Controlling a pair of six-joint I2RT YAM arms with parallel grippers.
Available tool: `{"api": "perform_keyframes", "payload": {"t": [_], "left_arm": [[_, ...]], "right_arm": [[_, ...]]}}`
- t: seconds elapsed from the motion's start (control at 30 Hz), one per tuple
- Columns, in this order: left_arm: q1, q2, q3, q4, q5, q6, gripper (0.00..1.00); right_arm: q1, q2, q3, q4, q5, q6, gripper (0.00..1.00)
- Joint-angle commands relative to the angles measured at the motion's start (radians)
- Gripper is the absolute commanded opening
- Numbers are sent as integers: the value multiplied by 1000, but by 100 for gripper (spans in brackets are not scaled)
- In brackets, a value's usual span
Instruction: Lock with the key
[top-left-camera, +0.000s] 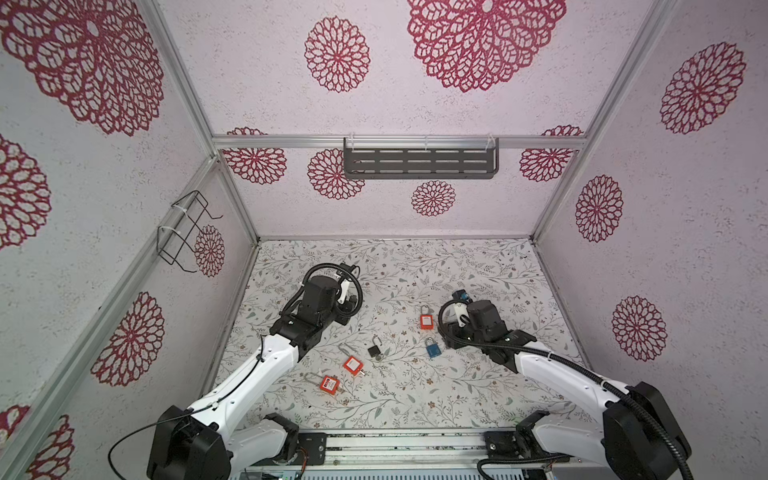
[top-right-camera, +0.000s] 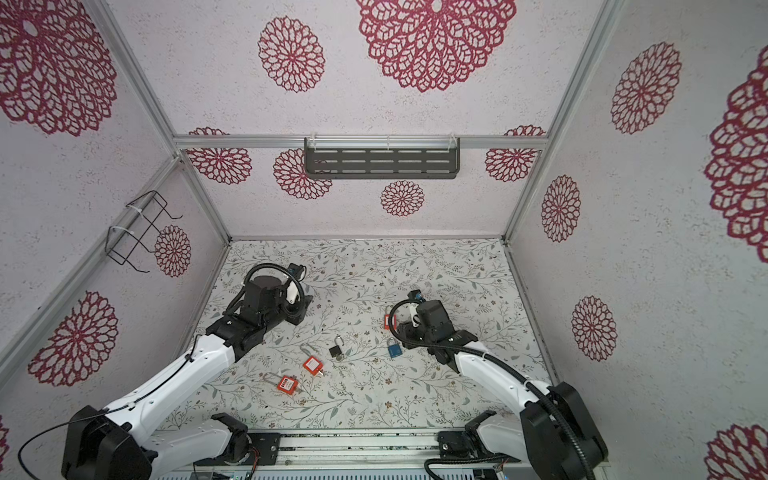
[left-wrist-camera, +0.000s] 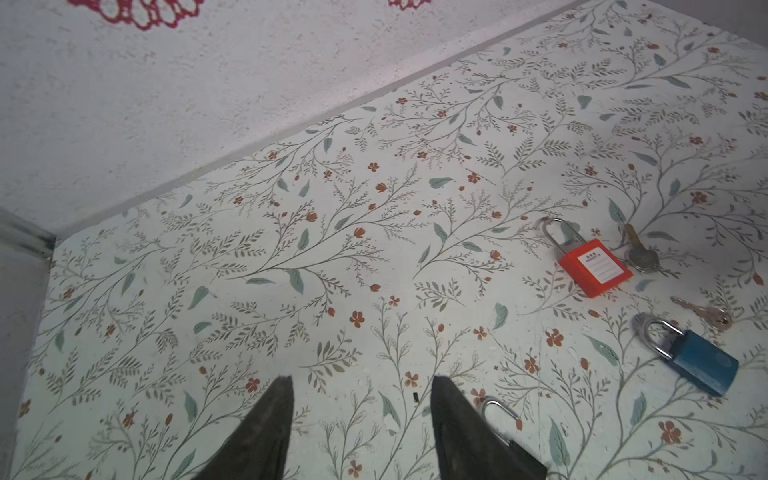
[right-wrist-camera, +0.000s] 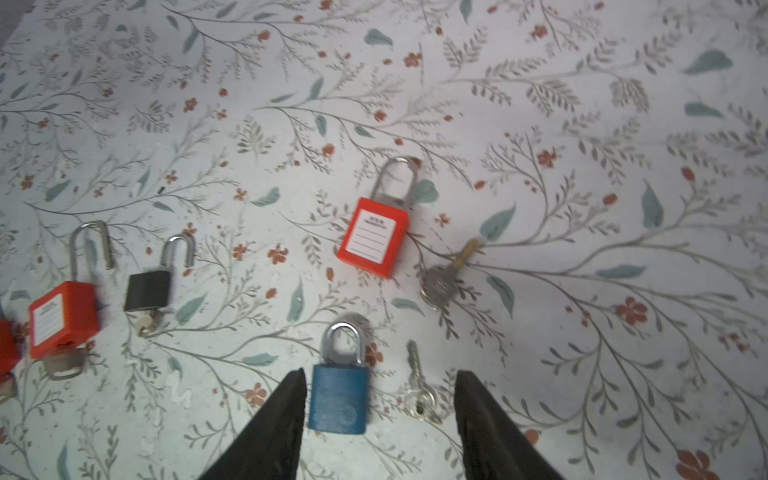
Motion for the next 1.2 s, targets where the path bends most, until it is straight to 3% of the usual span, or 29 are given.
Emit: {"api": "perform_keyframes", "payload": {"t": [0.0, 0.27, 0.43, 0.67, 1.17], "left_arm": [[56, -56, -23, -1, -27, -119, 60], [147, -104, -35, -101, -16, -212, 66], [157, -120, -61, -117, -23, -211, 67], [172, -130, -93, -112, -29, -212, 67], [179, -99, -96, -111, -22, -215, 67]], "right_arm": [[80, 99, 139, -105, 31, -37, 58], [237, 556, 632, -472, 18, -51, 55], [327, 731, 817, -567, 2, -106, 54], [368, 847, 939, -635, -27, -116, 56], [398, 948, 1050, -724, 2, -134, 59]]}}
